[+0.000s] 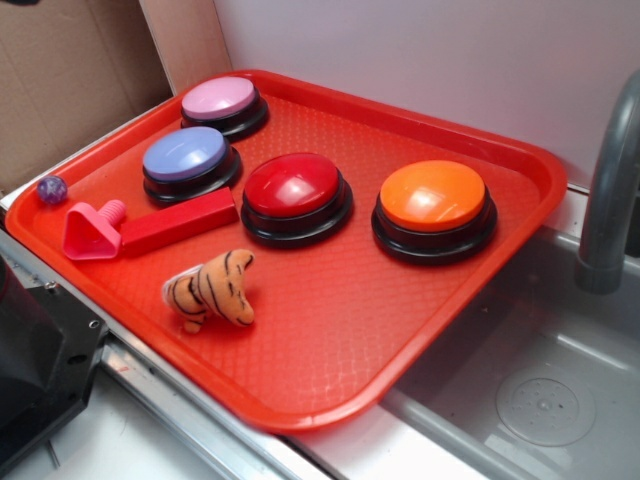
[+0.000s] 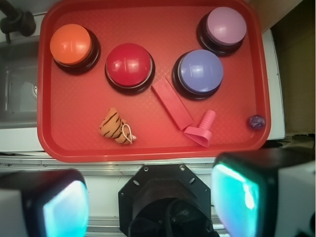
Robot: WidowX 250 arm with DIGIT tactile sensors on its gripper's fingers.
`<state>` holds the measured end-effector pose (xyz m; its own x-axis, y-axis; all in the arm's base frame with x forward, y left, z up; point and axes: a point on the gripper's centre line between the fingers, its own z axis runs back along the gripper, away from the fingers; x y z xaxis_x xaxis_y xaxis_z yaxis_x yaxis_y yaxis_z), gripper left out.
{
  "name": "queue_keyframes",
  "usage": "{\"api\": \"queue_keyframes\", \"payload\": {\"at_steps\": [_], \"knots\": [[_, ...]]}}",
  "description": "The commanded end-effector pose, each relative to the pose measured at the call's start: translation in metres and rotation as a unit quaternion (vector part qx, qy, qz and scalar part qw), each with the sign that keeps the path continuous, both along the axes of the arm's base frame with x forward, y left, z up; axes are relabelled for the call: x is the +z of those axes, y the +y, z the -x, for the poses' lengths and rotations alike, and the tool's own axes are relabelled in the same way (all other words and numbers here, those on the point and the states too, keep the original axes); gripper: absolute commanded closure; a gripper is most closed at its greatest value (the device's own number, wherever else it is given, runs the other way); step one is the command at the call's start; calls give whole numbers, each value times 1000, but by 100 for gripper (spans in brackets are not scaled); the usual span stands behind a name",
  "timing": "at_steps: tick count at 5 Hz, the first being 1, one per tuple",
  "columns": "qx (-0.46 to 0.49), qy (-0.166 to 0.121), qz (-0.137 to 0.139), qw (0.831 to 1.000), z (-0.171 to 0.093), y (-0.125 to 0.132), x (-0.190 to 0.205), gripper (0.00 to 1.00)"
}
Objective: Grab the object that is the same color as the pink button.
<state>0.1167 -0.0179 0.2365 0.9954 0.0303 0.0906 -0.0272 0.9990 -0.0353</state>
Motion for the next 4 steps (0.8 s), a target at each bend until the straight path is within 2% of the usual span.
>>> {"api": "queue_keyframes", "payload": {"at_steps": [1, 3, 4], "knots": [[0, 0, 0, 1000, 0, 0, 0, 0], [-41, 10, -57, 997, -15, 36, -33, 0], [-60, 10, -63, 996, -19, 58, -61, 0]]}}
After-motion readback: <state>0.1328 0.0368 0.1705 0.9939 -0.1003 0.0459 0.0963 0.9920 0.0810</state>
